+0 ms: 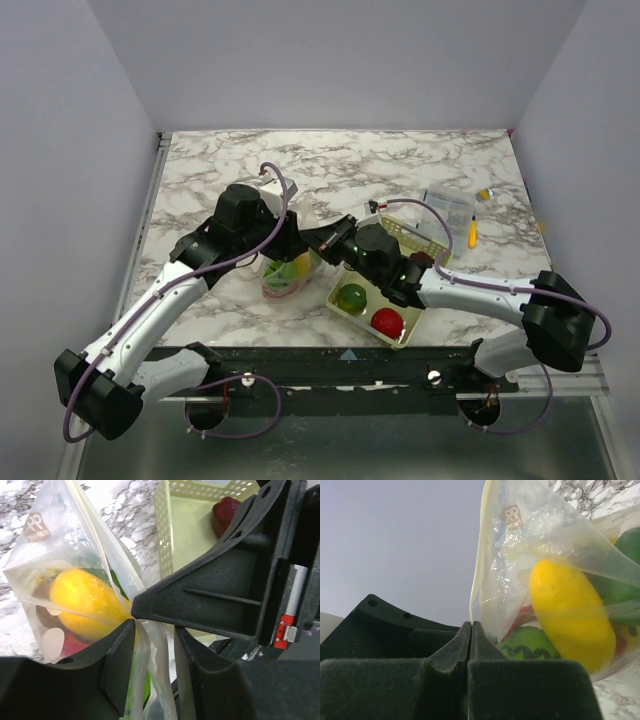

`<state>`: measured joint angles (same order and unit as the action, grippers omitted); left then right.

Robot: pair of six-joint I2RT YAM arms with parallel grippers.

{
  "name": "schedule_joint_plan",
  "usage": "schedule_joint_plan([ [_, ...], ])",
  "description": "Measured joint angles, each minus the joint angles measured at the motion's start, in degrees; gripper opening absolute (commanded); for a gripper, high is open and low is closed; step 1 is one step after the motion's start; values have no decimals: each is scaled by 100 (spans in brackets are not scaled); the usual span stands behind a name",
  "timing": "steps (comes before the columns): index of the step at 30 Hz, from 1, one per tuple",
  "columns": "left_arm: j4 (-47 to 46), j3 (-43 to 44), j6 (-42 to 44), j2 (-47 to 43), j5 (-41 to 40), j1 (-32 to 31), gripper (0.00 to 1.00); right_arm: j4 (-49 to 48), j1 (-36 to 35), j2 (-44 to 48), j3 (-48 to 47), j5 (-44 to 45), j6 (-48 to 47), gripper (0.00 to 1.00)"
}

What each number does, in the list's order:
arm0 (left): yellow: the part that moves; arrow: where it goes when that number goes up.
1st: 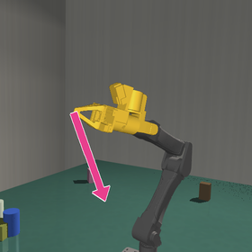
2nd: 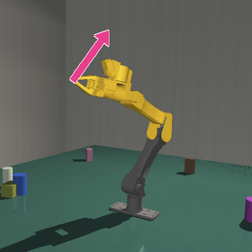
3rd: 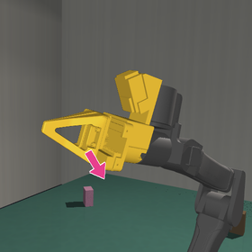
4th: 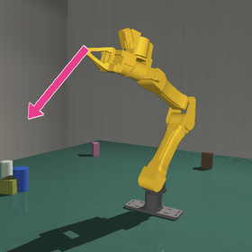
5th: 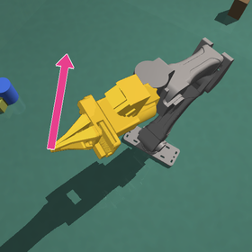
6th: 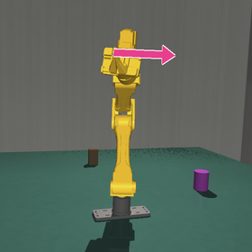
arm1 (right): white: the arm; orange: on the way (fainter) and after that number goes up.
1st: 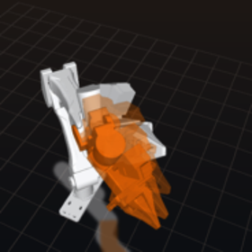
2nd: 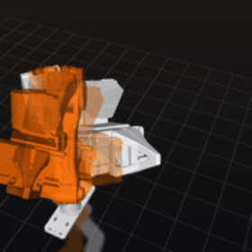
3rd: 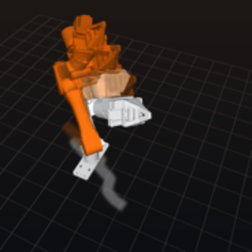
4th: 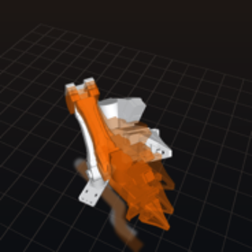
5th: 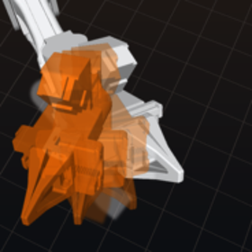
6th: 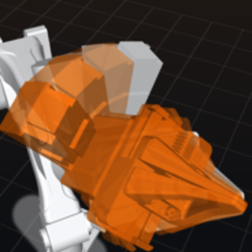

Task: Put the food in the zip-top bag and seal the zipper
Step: Adjust the zipper food storage bag at the center of the board.

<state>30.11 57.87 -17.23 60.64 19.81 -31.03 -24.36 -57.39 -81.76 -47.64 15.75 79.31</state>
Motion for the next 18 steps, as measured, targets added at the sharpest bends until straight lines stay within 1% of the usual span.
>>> schedule_joint_plan([
  [2,72,31,90,0,-142,-46,23,0,-31,0,0,31,39,1],
  [5,155,79,166,-7,-315,-59,5,7,-42,0,0,70,70,1],
  [6,188,105,186,-7,-372,-61,2,9,-42,0,0,85,70,3],
  [7,243,146,210,-7,-435,-63,0,7,-44,4,0,103,70,9],
  [8,280,179,240,-7,-509,-72,0,4,-46,13,2,125,63,21],
  [10,321,221,295,-7,-621,-92,0,2,-48,79,15,160,-72,43],
  [11,341,229,323,-7,-673,-96,0,7,-50,131,28,175,-140,49],
  [13,350,229,396,-11,-761,-96,0,31,-57,337,83,177,-612,54],
  [15,337,216,494,-46,-828,-96,0,68,-13,647,144,114,-1331,61],
  [18,160,-15,662,-269,-844,-96,0,166,247,1132,136,-461,-2614,68],
])
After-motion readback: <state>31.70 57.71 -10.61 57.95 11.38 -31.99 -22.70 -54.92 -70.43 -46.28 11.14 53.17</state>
